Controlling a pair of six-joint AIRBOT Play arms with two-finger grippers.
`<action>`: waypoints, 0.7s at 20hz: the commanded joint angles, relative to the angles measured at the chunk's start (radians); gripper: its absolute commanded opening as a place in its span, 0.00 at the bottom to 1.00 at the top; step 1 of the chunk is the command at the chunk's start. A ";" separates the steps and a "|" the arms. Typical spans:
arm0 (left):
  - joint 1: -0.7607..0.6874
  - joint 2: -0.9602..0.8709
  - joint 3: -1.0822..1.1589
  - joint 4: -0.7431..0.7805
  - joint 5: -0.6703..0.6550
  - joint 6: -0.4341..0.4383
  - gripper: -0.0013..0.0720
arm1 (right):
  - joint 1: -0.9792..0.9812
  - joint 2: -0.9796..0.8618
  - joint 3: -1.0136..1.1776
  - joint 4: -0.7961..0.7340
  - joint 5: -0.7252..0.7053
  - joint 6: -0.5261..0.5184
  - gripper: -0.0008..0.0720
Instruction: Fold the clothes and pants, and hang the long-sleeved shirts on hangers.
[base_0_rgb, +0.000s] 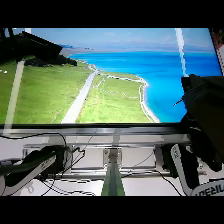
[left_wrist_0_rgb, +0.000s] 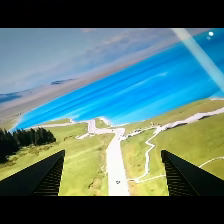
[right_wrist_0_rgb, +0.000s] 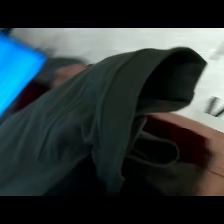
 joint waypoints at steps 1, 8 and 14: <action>0.001 0.001 0.000 0.000 0.000 0.000 0.97 | -0.213 0.079 0.000 -0.061 0.031 0.124 0.07; 0.001 0.001 0.000 0.000 0.000 0.000 0.97 | -0.241 0.021 -0.003 0.162 0.042 0.050 0.76; 0.001 0.001 0.000 0.000 0.000 0.000 0.97 | -0.064 -0.125 -0.011 0.891 0.042 -0.256 0.03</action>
